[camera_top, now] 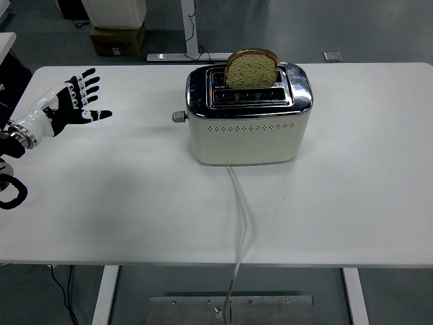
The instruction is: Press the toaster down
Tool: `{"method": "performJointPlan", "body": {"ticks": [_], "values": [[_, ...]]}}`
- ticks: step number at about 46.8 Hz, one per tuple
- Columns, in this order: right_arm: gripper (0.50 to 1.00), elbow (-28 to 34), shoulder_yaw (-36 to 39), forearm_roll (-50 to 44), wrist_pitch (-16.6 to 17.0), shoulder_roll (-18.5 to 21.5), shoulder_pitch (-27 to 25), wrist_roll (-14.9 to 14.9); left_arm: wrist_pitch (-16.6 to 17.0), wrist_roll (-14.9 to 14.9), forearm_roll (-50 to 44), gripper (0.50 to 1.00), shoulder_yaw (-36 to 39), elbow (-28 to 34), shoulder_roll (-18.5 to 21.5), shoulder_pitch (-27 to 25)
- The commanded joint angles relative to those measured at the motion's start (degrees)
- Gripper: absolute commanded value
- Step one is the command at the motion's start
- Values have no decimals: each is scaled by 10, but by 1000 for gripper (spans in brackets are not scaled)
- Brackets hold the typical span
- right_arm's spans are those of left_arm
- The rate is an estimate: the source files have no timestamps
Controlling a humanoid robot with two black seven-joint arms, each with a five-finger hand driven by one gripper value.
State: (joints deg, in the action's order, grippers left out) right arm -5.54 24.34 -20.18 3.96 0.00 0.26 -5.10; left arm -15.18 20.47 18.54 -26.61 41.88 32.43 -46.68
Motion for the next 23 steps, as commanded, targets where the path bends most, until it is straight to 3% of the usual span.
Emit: {"method": "performJointPlan", "body": {"ticks": [1, 14, 23], "values": [[1000, 0, 0, 0, 0, 0, 0, 0, 1, 0, -43, 1000, 0, 0, -2, 0], [1000, 0, 0, 1, 0, 0, 0, 0, 2, 0, -171, 1000, -1, -13, -7, 2], [998, 0, 0, 1, 0, 0, 0, 0, 1, 1, -192, 1000, -9, -37, -17, 3]]}}
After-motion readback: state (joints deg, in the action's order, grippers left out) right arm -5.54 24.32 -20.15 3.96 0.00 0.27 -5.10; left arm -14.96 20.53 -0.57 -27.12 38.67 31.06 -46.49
